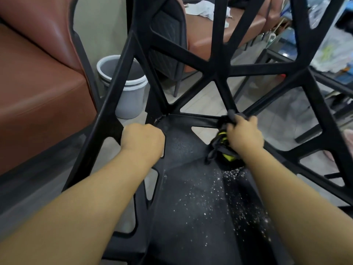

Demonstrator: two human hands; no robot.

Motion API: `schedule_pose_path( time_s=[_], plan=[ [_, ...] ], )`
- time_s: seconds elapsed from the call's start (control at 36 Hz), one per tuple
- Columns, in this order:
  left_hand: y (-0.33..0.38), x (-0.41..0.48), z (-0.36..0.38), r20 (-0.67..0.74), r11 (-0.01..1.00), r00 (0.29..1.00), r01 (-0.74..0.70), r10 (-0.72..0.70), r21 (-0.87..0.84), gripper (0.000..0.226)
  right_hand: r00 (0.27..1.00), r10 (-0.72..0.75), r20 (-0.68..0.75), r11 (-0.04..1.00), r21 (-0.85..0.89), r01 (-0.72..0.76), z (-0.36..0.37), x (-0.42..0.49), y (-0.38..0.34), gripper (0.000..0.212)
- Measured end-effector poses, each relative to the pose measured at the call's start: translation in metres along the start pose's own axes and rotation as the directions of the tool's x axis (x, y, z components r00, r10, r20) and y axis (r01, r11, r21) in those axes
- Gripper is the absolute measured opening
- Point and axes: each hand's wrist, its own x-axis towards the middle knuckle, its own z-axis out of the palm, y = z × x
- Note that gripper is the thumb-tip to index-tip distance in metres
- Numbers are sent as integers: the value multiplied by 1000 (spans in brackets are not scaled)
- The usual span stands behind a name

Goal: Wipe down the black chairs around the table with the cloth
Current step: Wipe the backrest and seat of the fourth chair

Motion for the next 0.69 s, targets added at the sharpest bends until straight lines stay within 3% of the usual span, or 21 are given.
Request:
schedule_pose_path(
  time_s=[0.11, 0.19, 0.28, 0.39, 0.53, 0.58, 0.69],
  plan=[
    [8, 23, 1, -62, 999, 998, -2, 5, 52, 18, 991, 126, -54, 992, 13, -125, 0, 11, 9, 36],
    [13, 35, -2, -50, 999, 999, -4, 7, 49, 15, 979, 197, 45, 973, 111, -201, 4, 13, -11, 36],
    [15, 40, -4, -38, 999, 999, -25, 26, 22, 13, 996, -13, 85, 995, 99, 5, 18, -5, -46, 53],
    [13, 44, 0, -48, 1000, 999, -11, 11, 11, 13, 953, -299, 38, 946, -118, 302, 27, -29, -71, 75],
    [14, 46, 3, -60, 998, 997, -44, 46, 37, 19, 876, -468, 118, 866, -134, 481, 20, -28, -40, 66],
    [14, 46, 4, -66, 999, 997, -39, 41, 38, 21, 917, -384, 105, 890, -222, 398, 15, -22, -20, 61],
    [13, 46, 6, -83, 998, 996, -19, 23, 52, 20, 1000, 20, 15, 978, -206, -17, 1, 1, 23, 59]
  ],
)
